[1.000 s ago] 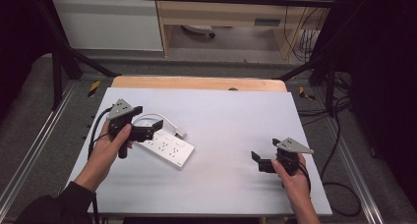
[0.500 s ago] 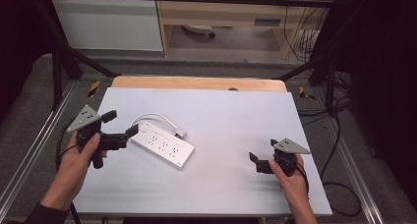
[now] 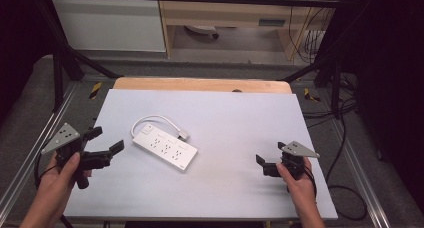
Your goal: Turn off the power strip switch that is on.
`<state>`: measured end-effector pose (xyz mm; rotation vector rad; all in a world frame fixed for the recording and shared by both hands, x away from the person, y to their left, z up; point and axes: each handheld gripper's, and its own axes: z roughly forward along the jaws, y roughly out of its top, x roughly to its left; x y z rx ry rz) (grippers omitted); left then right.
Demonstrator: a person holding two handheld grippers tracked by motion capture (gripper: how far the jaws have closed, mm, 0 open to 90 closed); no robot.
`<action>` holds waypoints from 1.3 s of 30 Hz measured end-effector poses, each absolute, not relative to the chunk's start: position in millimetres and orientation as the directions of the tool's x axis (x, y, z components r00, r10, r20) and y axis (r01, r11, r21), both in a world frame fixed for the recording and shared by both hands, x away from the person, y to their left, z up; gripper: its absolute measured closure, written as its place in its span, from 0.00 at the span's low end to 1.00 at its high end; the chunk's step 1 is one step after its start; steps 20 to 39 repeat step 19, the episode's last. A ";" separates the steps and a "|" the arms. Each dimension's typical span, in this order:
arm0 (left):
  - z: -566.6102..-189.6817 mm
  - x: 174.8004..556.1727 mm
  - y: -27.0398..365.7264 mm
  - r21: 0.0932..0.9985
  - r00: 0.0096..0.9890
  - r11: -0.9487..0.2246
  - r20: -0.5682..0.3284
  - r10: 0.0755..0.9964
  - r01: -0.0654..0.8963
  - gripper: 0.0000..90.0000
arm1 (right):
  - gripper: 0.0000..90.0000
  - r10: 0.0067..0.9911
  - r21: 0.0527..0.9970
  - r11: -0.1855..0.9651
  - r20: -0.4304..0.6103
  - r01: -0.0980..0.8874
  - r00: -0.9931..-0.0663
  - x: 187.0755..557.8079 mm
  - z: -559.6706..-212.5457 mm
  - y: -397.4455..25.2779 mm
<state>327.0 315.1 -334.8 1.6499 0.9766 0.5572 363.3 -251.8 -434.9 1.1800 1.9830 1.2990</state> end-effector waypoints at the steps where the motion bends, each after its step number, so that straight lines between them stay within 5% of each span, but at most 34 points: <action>1: -337.0 325.2 315.4 0.944 0.552 -0.071 -0.126 0.824 0.321 0.05 | 0.02 0.860 0.903 0.176 0.054 0.393 -0.508 363.3 -434.8 -251.8; 14: -401.7 312.8 309.8 0.904 0.531 -0.088 -0.165 0.831 0.418 0.06 | 0.03 0.859 0.886 0.194 0.054 0.421 -0.509 365.9 -439.6 -249.0; 19: -425.0 316.3 306.8 0.873 0.502 -0.093 -0.185 0.845 0.478 0.08 | 0.03 0.887 0.829 0.200 0.073 0.522 -0.455 373.9 -453.3 -247.4; 39: -425.0 316.3 306.8 0.873 0.502 -0.093 -0.185 0.845 0.478 0.08 | 0.03 0.887 0.829 0.200 0.073 0.522 -0.455 373.9 -453.3 -247.4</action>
